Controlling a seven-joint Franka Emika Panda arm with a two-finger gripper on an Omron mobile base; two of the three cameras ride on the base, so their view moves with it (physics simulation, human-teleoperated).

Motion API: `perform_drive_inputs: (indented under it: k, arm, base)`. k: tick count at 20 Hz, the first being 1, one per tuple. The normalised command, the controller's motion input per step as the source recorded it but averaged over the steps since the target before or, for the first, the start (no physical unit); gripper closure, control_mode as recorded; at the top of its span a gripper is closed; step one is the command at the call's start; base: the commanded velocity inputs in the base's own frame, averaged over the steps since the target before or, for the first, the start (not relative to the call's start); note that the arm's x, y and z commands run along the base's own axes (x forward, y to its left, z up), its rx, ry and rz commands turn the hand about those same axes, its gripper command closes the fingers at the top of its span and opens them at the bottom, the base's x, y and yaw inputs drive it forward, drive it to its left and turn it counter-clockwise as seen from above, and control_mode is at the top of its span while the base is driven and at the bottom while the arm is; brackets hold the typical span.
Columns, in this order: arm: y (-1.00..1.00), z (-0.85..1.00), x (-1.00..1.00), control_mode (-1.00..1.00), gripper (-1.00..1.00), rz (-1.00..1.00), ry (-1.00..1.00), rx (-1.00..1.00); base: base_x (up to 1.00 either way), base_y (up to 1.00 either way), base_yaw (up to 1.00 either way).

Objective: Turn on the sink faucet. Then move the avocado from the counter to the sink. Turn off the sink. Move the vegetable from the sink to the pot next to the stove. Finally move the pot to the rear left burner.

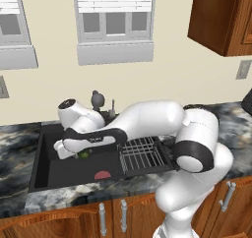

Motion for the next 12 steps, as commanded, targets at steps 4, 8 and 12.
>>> perform_drive_inputs:
  k: [4,8,12]
  arm:
    - [0.00,0.00,0.00,-1.00,1.00,0.00,0.02,0.00]
    - [0.00,0.00,-0.01,-1.00,1.00,0.00,0.00,0.00]
    - [0.00,0.00,0.00,-1.00,1.00,0.00,0.00,0.00]
  base:
    - [0.00,0.00,0.00]
    - [0.00,0.00,0.00]
    - [0.00,0.00,0.00]
